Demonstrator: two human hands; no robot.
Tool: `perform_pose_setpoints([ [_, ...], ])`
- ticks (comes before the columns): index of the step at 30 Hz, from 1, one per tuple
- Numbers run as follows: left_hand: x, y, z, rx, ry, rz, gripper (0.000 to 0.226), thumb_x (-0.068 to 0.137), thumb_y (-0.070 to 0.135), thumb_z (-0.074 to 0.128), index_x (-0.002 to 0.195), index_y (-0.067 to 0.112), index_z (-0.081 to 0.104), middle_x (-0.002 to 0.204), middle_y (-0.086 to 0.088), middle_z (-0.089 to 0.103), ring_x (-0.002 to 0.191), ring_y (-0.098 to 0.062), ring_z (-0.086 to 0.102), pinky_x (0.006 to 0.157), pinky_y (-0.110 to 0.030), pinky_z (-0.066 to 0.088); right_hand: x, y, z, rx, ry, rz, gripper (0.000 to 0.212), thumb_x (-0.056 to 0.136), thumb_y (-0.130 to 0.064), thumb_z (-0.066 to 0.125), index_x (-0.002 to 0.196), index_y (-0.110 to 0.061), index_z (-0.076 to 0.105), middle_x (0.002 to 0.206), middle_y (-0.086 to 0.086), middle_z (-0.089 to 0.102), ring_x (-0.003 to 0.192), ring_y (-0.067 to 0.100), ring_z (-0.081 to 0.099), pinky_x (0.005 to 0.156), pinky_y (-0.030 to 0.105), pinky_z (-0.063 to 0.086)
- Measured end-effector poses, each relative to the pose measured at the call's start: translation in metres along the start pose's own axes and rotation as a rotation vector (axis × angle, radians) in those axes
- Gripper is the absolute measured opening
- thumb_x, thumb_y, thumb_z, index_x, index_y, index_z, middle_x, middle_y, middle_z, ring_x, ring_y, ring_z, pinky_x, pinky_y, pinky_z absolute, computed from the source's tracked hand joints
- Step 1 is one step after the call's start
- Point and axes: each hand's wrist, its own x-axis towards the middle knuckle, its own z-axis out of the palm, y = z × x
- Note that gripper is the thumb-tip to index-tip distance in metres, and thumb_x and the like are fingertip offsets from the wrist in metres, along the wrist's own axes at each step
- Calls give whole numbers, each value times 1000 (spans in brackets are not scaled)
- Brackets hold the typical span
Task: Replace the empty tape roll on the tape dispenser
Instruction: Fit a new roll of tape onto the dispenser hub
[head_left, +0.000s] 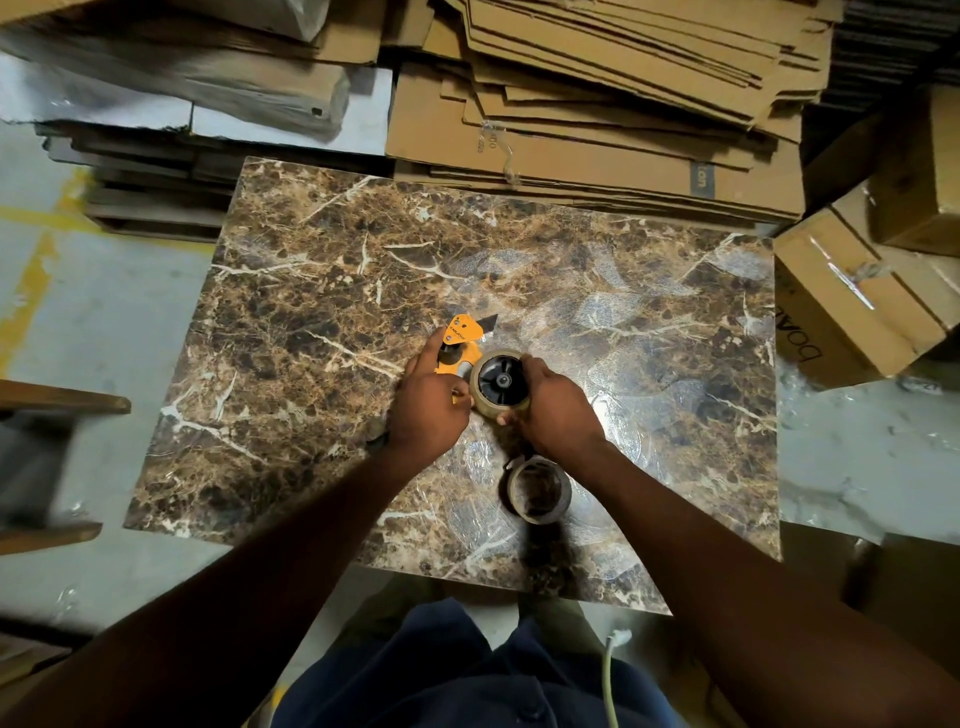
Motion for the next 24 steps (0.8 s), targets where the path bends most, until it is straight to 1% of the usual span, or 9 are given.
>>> perform_pose_setpoints([
  [1,1,0,1,8,0,-3,14,89,20,76,76,18,79,178,9,17,148,-29,43,110,-47,49,0,0,0,-1,1,1,78,84,-29,82,146,-10,39,131,16,65,104,40,68,84,45,58],
  [3,1,2,0,0,10,-17,21,90,20,75,69,20,77,178,8,19,146,-29,45,108,-47,49,-1,-1,0,11,2,5,78,83,-29,83,145,-10,40,130,16,65,103,40,68,84,46,59],
  [5,0,4,-1,-31,37,-22,27,88,21,76,63,27,71,177,7,23,145,-28,46,105,-47,50,0,-1,1,15,3,2,78,82,-29,84,144,-9,40,130,16,65,103,39,68,84,46,59],
  [8,0,4,-2,-69,46,-28,25,84,24,81,64,35,71,175,9,26,147,-27,44,106,-52,49,0,-2,0,18,-2,-8,78,82,-31,84,143,-9,41,131,16,65,105,40,68,86,47,58],
  [14,2,-9,-3,-109,-10,52,5,85,21,81,80,22,82,176,3,24,150,-31,41,115,-49,44,-1,-1,2,-1,22,-9,77,82,-30,83,143,-8,42,128,17,66,102,40,68,83,46,58],
  [16,4,-12,-2,-133,-15,43,4,83,20,84,80,22,83,176,2,26,148,-32,43,115,-49,45,-1,-1,2,2,23,-11,78,82,-29,83,144,-8,41,129,16,65,103,39,68,83,46,58],
  [18,7,-10,1,-143,3,20,9,83,18,83,76,23,82,175,3,29,143,-30,49,109,-48,49,-1,-1,2,16,19,-10,79,81,-29,84,144,-9,41,130,15,65,104,38,69,84,46,59],
  [21,7,-7,3,-159,47,31,13,82,18,83,71,24,81,171,9,34,128,-26,58,98,-44,55,1,-1,0,42,9,3,76,80,-28,85,141,-11,42,129,14,66,105,38,69,85,45,59],
  [24,5,-6,0,-127,62,31,13,81,23,85,69,24,80,171,11,32,119,-26,58,93,-43,55,2,-3,1,33,-2,-12,80,80,-29,85,144,-9,40,132,16,65,107,39,68,87,46,59],
])
